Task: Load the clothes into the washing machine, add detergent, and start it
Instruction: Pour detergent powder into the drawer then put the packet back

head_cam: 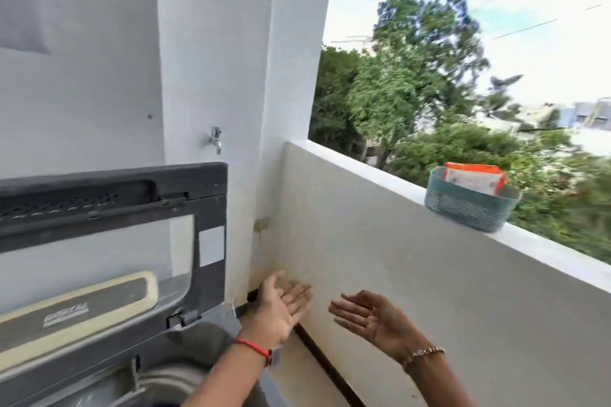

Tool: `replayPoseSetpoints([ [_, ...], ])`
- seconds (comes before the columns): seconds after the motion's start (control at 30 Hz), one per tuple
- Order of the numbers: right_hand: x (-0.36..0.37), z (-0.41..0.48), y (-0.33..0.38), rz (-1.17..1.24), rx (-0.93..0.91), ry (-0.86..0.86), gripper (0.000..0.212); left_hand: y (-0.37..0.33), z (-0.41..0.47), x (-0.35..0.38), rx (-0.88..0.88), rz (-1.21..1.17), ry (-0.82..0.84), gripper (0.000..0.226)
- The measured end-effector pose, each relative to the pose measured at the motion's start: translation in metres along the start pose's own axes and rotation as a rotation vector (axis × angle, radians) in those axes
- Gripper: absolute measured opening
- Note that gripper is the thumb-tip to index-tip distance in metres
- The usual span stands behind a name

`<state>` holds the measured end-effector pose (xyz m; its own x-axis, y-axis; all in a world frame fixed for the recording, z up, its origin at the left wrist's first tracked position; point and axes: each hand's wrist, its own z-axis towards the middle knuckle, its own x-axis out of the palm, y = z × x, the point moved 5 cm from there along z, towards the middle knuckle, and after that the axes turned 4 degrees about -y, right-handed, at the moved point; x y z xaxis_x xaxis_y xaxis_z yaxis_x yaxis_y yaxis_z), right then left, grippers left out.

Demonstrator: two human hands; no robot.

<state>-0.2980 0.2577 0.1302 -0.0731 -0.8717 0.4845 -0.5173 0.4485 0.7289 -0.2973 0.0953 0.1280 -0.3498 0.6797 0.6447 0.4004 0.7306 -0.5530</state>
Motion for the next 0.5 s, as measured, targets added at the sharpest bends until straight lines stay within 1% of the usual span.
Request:
replayPoseSetpoints([
  [0.17,-0.073,-0.028,0.111,-0.004,-0.206,-0.125,0.022,0.021,0.034,0.125,-0.022,0.126,0.157,0.025],
  [0.3,-0.130,-0.027,0.213,-0.081,-0.395,-0.259,0.017,0.036,0.070,0.221,-0.014,0.221,0.220,0.026],
  [0.43,-0.174,-0.006,0.309,-0.094,-0.665,-0.417,0.011,0.046,0.122,0.310,0.069,0.341,0.263,0.030],
  [0.5,-0.190,0.005,0.348,-0.108,-0.797,-0.493,0.015,0.048,0.147,0.350,0.143,0.403,0.273,0.027],
])
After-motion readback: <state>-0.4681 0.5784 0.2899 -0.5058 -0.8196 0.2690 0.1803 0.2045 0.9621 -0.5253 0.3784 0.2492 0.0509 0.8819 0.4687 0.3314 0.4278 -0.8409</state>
